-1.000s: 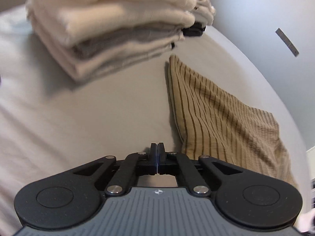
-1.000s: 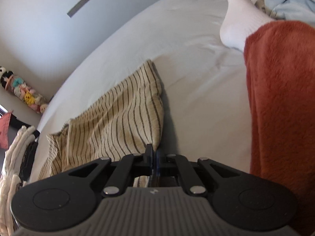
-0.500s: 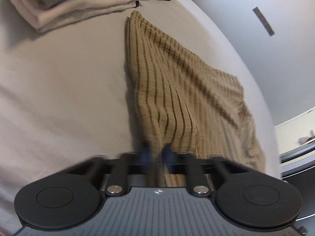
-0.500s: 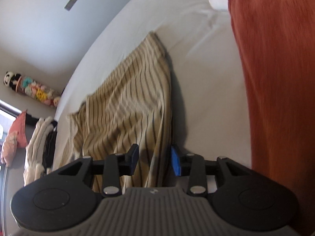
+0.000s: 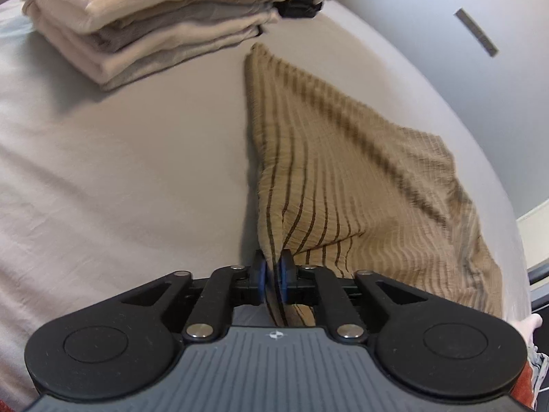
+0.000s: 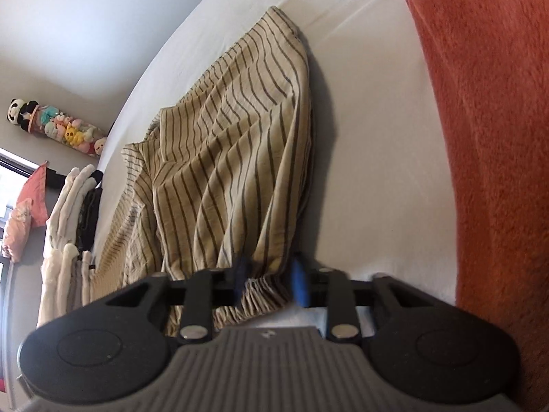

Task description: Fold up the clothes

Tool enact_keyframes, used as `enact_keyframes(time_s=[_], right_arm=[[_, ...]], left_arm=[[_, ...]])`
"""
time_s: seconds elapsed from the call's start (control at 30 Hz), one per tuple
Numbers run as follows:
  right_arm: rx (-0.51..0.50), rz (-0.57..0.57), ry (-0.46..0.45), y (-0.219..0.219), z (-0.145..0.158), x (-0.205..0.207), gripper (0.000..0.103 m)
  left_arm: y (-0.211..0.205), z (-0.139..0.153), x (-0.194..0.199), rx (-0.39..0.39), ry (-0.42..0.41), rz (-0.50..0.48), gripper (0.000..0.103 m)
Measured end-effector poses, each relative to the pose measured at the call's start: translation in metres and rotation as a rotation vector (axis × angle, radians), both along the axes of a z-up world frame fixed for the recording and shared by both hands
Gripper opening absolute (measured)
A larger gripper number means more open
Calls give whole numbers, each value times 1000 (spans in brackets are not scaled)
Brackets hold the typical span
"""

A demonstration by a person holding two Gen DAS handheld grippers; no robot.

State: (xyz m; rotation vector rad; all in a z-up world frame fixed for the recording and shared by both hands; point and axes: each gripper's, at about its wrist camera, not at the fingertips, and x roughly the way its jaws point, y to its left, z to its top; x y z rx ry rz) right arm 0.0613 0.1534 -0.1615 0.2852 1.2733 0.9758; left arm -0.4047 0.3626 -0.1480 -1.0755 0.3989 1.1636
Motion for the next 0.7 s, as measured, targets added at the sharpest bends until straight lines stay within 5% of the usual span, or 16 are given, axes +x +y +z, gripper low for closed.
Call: enact_keyframes(time_s=[0.07,0.27,0.47,0.7], right_arm=[[30,-13,13,-2,-1,1,9],[83,-4,-33,-1,12,-1,4],[41,75,-148,22,42,-17,4],[44,276,-297,58,87,-53,3]], left_arm=[[-6,7,0,51,-11,1,29],[-15,30,7,166,30,-11,30],[-14,44,24,218,37,-133,30],[-6,32,28,151,-18,-194,30]])
